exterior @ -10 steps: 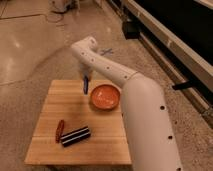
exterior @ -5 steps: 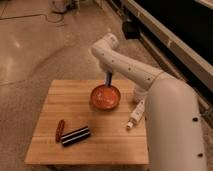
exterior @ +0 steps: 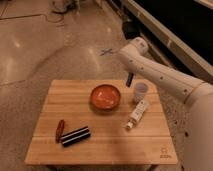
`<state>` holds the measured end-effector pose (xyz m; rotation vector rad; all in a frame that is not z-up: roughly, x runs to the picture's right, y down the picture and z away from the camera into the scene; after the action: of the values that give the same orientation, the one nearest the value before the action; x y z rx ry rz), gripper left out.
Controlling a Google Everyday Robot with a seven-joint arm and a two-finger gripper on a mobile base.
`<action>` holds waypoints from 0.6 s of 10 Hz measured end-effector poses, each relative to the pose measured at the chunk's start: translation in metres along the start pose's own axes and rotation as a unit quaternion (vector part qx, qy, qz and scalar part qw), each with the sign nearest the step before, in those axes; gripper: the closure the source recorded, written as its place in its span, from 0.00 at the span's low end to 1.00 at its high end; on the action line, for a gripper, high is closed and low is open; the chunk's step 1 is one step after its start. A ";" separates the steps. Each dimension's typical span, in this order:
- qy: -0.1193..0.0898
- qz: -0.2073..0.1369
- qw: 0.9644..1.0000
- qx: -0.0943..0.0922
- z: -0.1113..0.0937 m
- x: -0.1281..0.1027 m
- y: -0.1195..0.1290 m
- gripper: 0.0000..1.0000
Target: Place the white sponge in the ceramic cup
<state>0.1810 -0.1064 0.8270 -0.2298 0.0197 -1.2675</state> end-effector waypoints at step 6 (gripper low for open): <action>0.009 0.023 1.000 0.013 -0.003 0.014 0.052 1.00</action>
<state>0.2341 -0.1057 0.8159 -0.1936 0.0239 -1.2227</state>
